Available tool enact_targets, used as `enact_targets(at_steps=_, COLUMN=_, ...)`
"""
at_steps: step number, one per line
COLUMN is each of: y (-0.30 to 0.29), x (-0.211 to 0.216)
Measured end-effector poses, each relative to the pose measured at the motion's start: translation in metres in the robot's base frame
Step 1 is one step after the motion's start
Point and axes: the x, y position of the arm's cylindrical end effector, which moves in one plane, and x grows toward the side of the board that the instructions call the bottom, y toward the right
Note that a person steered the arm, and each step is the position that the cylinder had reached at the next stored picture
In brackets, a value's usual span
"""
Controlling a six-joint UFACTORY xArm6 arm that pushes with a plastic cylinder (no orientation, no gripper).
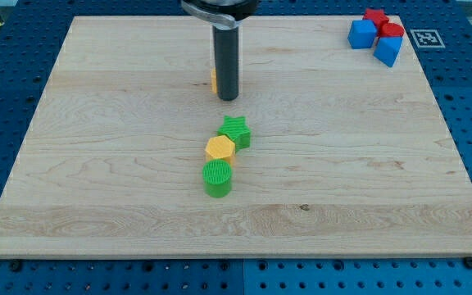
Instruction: Push the yellow heart towards the center left side of the board
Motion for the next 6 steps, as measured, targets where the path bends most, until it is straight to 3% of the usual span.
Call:
enact_targets(at_steps=2, y=0.061, x=-0.021)
enact_targets(at_steps=4, y=0.028, x=-0.037)
enact_targets(at_steps=6, y=-0.047, x=-0.017)
